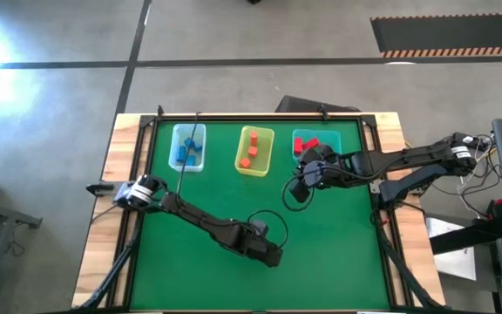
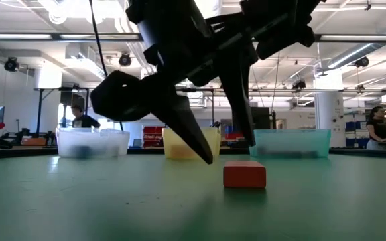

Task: Sort & place blocks by color
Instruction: Put the orange block into the yellow bin

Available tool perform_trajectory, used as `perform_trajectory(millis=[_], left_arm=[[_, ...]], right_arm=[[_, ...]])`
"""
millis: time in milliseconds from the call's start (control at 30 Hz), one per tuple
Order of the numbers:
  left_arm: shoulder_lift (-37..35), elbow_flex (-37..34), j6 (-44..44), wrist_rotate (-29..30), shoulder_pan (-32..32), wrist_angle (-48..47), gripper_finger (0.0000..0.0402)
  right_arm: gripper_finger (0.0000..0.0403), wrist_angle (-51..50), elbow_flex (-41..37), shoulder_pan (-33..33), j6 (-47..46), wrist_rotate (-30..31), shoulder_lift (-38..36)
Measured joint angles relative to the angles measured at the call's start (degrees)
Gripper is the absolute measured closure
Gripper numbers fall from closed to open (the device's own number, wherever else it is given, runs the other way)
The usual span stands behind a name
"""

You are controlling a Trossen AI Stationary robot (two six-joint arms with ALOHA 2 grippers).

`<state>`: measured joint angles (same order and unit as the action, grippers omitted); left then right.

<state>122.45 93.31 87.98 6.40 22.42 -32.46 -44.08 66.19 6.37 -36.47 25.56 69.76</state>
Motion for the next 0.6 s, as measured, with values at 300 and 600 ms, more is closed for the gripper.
perform_trajectory(millis=[300, 600], left_arm=[[0.0, -0.9, -4.2, 4.9, 0.3, 1.1, 0.0174], [0.9, -2.6, -3.0, 8.8, 0.2, 0.9, 0.0174]], right_arm=[[0.0325, 0.3, -0.1, 0.0, 0.1, 0.0, 0.0], [0.0326, 0.6, -0.1, 0.0, 0.5, 0.0, 0.0]])
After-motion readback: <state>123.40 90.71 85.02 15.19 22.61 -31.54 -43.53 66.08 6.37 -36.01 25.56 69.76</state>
